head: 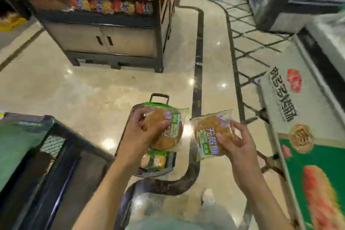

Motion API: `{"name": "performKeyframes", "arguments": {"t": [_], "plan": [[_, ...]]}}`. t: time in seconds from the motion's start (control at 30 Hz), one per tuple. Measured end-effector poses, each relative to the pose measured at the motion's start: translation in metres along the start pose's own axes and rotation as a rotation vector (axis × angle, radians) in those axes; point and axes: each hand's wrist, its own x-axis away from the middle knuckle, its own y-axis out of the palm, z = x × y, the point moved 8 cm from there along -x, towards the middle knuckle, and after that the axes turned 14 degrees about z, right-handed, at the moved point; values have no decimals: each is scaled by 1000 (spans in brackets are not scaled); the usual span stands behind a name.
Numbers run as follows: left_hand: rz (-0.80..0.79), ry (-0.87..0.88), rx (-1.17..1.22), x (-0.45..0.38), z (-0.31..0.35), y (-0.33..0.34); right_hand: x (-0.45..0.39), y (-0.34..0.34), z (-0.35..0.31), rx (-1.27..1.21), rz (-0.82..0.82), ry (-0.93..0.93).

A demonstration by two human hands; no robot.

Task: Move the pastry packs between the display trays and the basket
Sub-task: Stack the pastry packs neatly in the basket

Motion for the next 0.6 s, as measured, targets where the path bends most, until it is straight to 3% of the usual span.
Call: {"name": "performKeyframes", "arguments": {"t": [0.13, 0.27, 0.4, 0.6], "plan": [[23, -87, -32, -2, -19, 92, -67, -66, -19, 95, 17, 38], [125, -134, -55, -18, -33, 126, -129, -81, -30, 130, -15, 101], [289, -155, -17, -52, -43, 117, -189, -41, -24, 176, -118, 132], [618, -201, 65, -99, -81, 79, -265, 73, -3, 376, -418, 141]]}}
